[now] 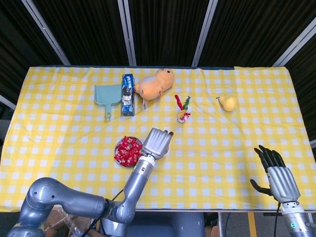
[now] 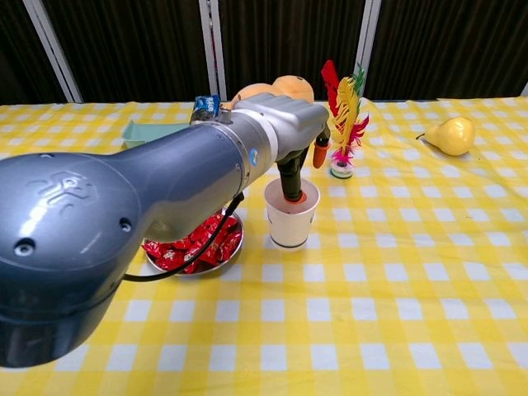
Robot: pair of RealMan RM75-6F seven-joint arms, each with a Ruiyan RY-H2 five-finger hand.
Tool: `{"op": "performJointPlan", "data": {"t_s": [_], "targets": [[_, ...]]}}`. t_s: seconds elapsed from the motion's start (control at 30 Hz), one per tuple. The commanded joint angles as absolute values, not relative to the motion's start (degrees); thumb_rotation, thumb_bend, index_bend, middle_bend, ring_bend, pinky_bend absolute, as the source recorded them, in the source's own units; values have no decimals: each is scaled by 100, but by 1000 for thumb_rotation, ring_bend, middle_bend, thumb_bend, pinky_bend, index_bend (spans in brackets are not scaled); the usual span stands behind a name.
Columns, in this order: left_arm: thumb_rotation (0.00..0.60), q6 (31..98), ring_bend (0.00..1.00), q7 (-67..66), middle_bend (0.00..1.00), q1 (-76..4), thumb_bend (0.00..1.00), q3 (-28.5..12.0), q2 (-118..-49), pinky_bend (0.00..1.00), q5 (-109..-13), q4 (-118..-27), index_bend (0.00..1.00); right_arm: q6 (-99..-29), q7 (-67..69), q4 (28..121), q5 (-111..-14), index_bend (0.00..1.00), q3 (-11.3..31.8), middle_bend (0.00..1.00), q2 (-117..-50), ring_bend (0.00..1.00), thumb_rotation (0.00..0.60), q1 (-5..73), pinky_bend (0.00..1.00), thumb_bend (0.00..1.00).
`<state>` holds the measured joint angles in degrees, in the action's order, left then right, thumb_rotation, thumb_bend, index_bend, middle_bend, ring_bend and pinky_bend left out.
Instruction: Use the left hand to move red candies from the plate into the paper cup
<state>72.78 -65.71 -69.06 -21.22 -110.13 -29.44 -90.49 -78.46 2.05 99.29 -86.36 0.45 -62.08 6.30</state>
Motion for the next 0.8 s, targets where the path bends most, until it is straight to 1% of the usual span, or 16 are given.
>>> {"op": "performJointPlan", "data": {"t_s": [0.03,0.2,0.27,0.4,0.47,0.5,0.63,0.8], "targets": [[600,7348,815,-6348,420,-6781,298,-2145,-10886,907,-3056,-9261,337,-7849,200,9928,-8639,0,43,0,-6208,0,600,628,0,341],[600,7508,813,-6061,397,-6514,287,-2030,-10530,907,-3311,-9754,320,-7875,182,9920,-8646,0,47,0,-6213,0,600,619,0,341],[600,7568,809,-6132,357,-6404,256,-1878,-10332,907,-3297,-9960,299,-7876,169,9920,-8637,0,52,0,-6220,0,600,619,0,342],[600,7723,808,-6427,288,-6178,226,-1459,-9864,907,-3139,-10428,244,-7888,127,9920,-8652,0,48,0,-6233,0,600,616,0,341],[600,7750,808,-6442,260,-6096,216,-1330,-9755,907,-3108,-10528,217,-7895,110,9923,-8661,0,43,0,-6237,0,600,612,0,341],[600,7764,808,-6454,254,-6011,213,-1201,-9675,907,-3019,-10582,211,-7900,99,9924,-8665,0,40,0,-6239,0,600,609,0,341],[600,7696,808,-6333,250,-5819,203,-933,-9548,907,-2914,-10629,207,-7906,70,9929,-8662,0,41,0,-6249,0,600,606,0,342],[600,7575,808,-6108,259,-5657,203,-736,-9618,907,-2892,-10439,215,-7902,59,9929,-8648,0,45,0,-6254,0,600,605,0,341]]}}
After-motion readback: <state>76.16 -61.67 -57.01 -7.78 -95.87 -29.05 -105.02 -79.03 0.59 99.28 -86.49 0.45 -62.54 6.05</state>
